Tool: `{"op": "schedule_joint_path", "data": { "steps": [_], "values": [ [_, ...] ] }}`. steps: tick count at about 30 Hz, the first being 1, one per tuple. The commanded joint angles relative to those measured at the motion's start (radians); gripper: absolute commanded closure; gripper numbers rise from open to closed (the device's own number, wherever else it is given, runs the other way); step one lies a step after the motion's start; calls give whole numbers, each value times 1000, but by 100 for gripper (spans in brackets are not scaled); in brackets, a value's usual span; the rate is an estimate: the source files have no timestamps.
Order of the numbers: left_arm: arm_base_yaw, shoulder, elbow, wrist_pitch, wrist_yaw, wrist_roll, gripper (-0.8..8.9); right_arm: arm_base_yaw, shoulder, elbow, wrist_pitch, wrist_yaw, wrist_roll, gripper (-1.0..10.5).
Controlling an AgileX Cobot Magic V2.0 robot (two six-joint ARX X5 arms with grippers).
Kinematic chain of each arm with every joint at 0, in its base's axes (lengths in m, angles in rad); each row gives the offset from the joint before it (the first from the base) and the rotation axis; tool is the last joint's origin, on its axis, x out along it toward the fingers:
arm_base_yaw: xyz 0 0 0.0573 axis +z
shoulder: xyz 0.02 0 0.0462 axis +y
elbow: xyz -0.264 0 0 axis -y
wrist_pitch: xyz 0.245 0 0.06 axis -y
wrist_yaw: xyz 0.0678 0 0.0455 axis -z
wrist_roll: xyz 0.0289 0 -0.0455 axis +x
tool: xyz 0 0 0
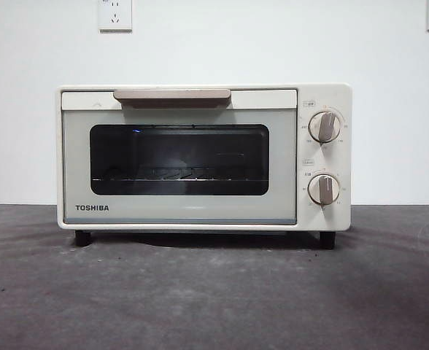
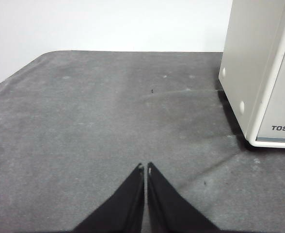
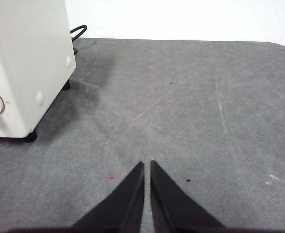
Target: The left arm flap open the oven, the right arm pick bread and place it into oven, the left arm flap close the oven
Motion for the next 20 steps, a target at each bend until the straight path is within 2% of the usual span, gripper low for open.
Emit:
{"op": "schedule_joint_path", "data": {
  "steps": [1,3,6,10,13,16,20],
  "values": [
    [3,0,-19,-5,-8,5,792,0,0,-11,7,0,-5,929],
    [3,0,-19,-5,-6,3,792,0,0,-11,8,-2,-4,929],
    [3,0,-19,-5,-4,-64,792,0,0,-11,6,-5,8,929],
    [3,0,-19,-6,-2,-240,794,0,0,-11,6,-48,132,930],
    [2,0,-12,-8,82,-293,796,1,0,-8,6,-112,199,933],
    [-6,11,14,-12,135,-377,796,2,0,4,9,-114,292,933],
    [-20,36,58,-14,158,-447,796,2,0,49,14,-116,397,934]
  ]
}}
